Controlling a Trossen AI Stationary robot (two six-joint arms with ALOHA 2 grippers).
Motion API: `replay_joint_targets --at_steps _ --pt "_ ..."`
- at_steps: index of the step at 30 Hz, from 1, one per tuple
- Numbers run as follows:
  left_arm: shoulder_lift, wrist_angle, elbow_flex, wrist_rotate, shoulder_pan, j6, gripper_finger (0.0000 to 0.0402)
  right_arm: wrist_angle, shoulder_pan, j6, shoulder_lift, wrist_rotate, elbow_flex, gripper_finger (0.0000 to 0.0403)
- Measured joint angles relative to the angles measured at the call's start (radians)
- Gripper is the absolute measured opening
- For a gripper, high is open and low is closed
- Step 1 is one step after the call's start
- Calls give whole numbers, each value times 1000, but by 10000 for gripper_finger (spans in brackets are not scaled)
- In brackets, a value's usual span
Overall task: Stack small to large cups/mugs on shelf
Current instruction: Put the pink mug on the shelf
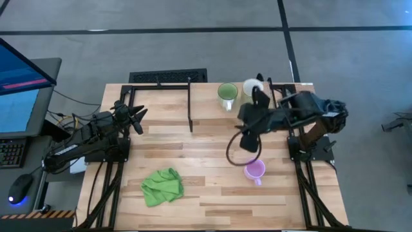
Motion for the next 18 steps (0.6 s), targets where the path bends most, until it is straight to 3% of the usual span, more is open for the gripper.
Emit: replay_joint_targets --at_steps 9,18 --pt "0 0 0 0 0 -1 110 0 47 -218 13 -7 -180 180" --pt "0 0 0 0 0 -6 110 -1 49 -256 10 -110 -437 176"
